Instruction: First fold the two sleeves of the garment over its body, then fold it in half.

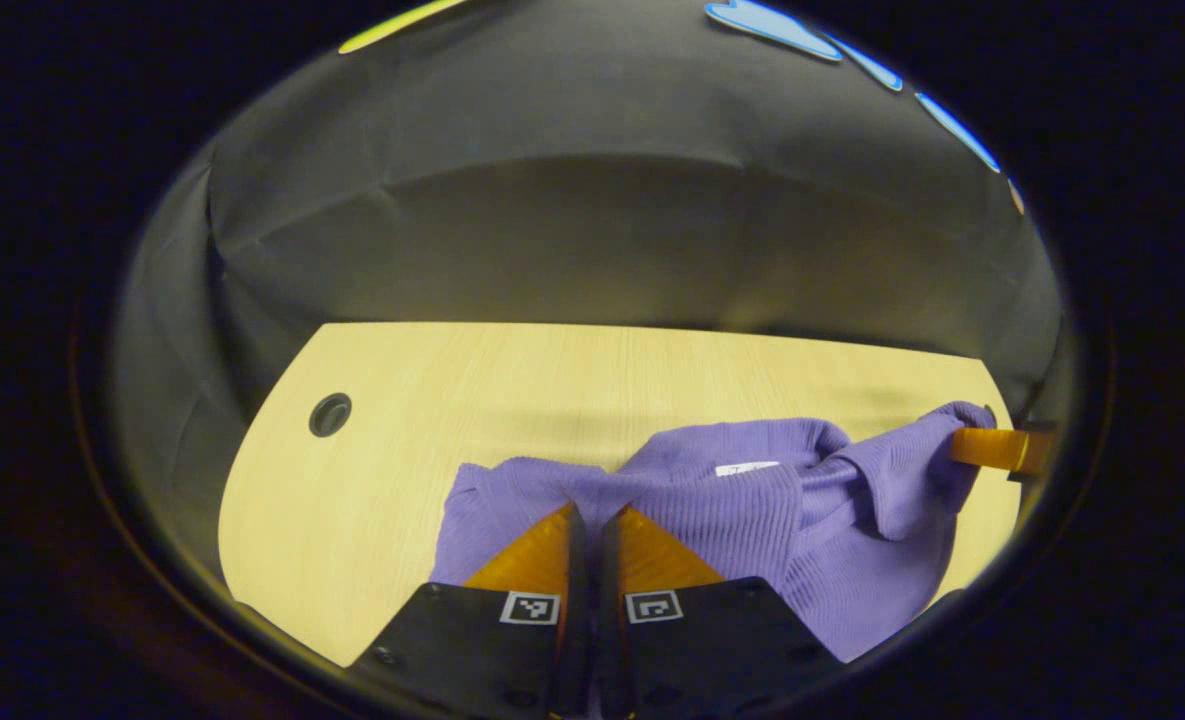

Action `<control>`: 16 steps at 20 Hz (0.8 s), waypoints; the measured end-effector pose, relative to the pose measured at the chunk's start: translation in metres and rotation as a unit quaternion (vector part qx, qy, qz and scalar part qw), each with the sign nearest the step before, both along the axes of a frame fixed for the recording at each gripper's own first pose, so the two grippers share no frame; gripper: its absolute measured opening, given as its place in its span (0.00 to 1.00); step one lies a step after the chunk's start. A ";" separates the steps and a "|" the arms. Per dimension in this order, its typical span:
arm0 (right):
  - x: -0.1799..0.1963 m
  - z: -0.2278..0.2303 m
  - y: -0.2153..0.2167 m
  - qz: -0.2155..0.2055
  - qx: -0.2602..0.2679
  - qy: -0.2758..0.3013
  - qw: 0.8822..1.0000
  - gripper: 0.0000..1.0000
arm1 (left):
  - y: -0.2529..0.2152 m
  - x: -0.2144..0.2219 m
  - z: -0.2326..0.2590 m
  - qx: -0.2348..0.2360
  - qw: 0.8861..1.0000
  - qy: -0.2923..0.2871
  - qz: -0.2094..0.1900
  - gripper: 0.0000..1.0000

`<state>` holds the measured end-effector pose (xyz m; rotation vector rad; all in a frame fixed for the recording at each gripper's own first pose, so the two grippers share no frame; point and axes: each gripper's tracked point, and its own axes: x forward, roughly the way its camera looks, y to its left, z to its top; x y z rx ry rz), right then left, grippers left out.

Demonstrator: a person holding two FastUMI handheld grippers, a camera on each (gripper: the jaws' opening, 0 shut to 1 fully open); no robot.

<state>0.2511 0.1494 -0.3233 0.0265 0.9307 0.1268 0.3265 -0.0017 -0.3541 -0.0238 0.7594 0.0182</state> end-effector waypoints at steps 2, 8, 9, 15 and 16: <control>0.001 -0.007 0.004 0.005 0.006 0.003 1.000 0.07 | -0.001 0.000 -0.004 0.004 1.000 0.005 -0.003 0.12; -0.009 -0.011 -0.004 0.002 0.010 0.022 1.000 0.99 | -0.001 -0.003 -0.007 -0.015 1.000 0.006 -0.006 0.75; -0.009 -0.011 -0.005 0.003 0.009 0.020 1.000 0.99 | -0.001 -0.004 -0.005 -0.019 1.000 0.003 -0.005 0.80; -0.022 0.020 -0.008 0.012 0.008 -0.014 1.000 0.99 | 0.003 -0.012 0.033 -0.028 0.999 -0.029 0.002 0.95; -0.022 0.027 -0.007 0.012 0.009 -0.025 1.000 0.99 | 0.003 -0.014 0.047 -0.033 0.999 -0.041 0.002 0.95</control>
